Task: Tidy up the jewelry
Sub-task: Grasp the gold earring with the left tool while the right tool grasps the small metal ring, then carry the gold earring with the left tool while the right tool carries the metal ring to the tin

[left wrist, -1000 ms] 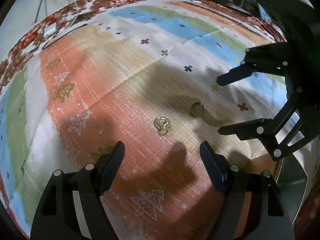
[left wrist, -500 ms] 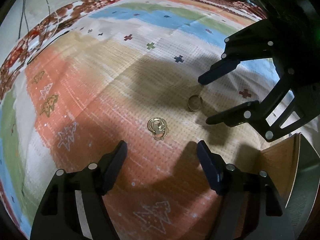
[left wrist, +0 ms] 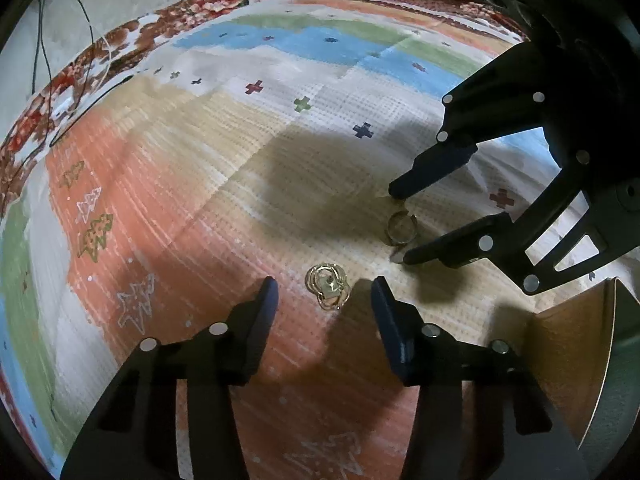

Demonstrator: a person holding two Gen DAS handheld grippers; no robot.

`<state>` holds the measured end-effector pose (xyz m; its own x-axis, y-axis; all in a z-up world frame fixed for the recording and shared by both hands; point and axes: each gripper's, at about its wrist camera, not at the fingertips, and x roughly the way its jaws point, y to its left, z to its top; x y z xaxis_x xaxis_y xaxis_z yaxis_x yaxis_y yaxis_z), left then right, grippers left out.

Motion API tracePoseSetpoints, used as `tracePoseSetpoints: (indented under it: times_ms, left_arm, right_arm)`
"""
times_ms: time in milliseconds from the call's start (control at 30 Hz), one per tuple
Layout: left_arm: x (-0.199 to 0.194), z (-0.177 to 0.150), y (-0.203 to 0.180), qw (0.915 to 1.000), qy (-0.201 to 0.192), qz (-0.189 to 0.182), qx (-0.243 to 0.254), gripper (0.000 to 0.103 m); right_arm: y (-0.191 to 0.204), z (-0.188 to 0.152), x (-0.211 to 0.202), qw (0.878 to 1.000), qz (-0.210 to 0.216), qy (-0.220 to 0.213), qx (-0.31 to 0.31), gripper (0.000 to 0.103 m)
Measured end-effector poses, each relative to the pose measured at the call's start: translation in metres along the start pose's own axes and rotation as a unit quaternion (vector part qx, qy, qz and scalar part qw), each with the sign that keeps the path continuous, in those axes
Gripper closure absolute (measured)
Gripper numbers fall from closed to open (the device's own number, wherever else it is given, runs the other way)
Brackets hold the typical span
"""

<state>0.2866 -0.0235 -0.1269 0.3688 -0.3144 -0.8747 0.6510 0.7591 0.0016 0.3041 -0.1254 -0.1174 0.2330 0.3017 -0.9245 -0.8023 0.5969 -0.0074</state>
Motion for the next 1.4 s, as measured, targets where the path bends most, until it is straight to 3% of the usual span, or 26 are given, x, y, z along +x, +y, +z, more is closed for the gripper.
tracePoseSetpoints:
  times_ms: [167,233,300,400,667,1400]
  left_arm:
    - [0.000,0.001,-0.005,0.9999,-0.001,-0.009,0.011,0.073]
    - [0.001,0.001,-0.006,0.9998,0.001,-0.013,0.014,0.075]
    - [0.002,0.001,-0.005,0.9999,0.001,-0.013,0.010,0.077]
    - [0.003,0.001,-0.001,1.0000,-0.001,-0.006,-0.001,0.088]
    - [0.002,0.000,0.001,0.9999,-0.008,-0.009,-0.012,0.090]
    - [-0.034,-0.012,0.006,0.9974,-0.028,0.034,-0.057,0.090]
  right_arm:
    - [0.001,0.002,0.001,1.000,-0.003,-0.002,-0.002,0.069]
    - [0.002,0.002,0.002,1.000,-0.008,-0.002,-0.006,0.070]
    - [0.002,0.002,0.002,1.000,-0.009,-0.001,-0.006,0.075]
    - [0.002,0.004,0.002,1.000,-0.008,0.001,-0.003,0.082]
    - [0.000,0.004,0.002,1.000,-0.003,0.001,0.002,0.083]
    - [0.003,0.001,-0.023,0.999,-0.029,-0.014,0.037,0.083]
